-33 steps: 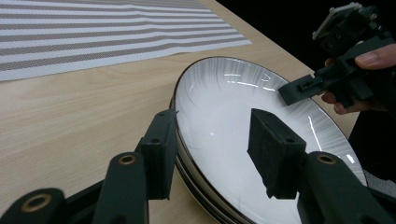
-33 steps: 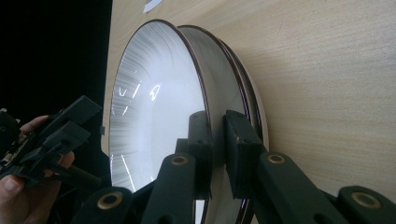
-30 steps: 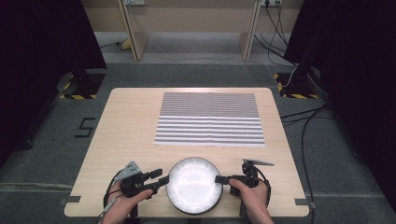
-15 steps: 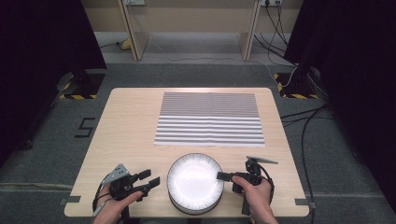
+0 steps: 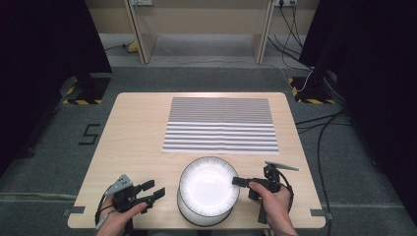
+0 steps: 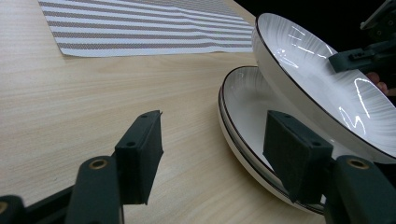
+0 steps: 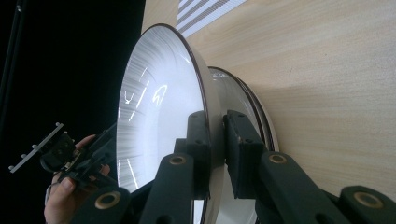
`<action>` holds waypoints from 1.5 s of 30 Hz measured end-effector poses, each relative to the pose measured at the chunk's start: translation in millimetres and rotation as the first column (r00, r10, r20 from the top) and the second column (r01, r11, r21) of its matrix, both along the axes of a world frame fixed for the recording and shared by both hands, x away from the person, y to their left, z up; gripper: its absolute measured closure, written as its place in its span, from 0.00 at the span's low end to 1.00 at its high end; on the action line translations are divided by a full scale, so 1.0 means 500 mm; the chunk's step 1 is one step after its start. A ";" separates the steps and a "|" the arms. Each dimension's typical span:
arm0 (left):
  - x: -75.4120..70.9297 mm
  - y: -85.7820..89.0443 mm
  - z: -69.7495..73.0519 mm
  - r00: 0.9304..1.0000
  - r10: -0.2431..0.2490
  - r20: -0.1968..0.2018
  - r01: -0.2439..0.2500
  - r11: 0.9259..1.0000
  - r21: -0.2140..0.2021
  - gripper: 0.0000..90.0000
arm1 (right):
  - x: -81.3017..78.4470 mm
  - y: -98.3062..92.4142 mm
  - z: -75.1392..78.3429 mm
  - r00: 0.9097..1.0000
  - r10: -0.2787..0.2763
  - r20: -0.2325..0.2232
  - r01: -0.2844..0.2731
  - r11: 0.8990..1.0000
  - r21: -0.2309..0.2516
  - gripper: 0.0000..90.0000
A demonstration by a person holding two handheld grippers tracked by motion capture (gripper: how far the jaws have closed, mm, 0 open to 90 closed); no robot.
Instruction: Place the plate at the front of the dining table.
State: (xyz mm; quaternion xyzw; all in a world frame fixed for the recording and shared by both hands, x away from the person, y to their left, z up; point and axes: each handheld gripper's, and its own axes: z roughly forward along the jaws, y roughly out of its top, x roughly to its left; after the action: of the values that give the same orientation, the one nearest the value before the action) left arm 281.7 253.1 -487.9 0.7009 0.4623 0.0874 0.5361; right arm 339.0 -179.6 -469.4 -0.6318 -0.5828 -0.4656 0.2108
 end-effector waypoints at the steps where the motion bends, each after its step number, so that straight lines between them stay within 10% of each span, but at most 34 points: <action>1: 0.000 0.000 -0.001 1.000 0.001 0.000 -0.001 1.000 0.001 0.41 | 0.001 -0.001 0.001 1.000 0.000 0.003 0.000 1.000 -0.002 0.89; 45: -0.001 -0.004 -0.013 1.000 -0.003 -0.013 0.003 1.000 0.011 0.42 | 0.033 -0.021 0.041 0.998 -0.043 0.039 0.042 0.999 0.018 0.88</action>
State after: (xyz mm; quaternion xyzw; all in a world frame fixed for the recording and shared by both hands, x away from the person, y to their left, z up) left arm 281.2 251.1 -494.4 0.7050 0.4643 0.0847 0.5293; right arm 355.3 -190.1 -449.1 -0.6329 -0.5693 -0.4873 0.1948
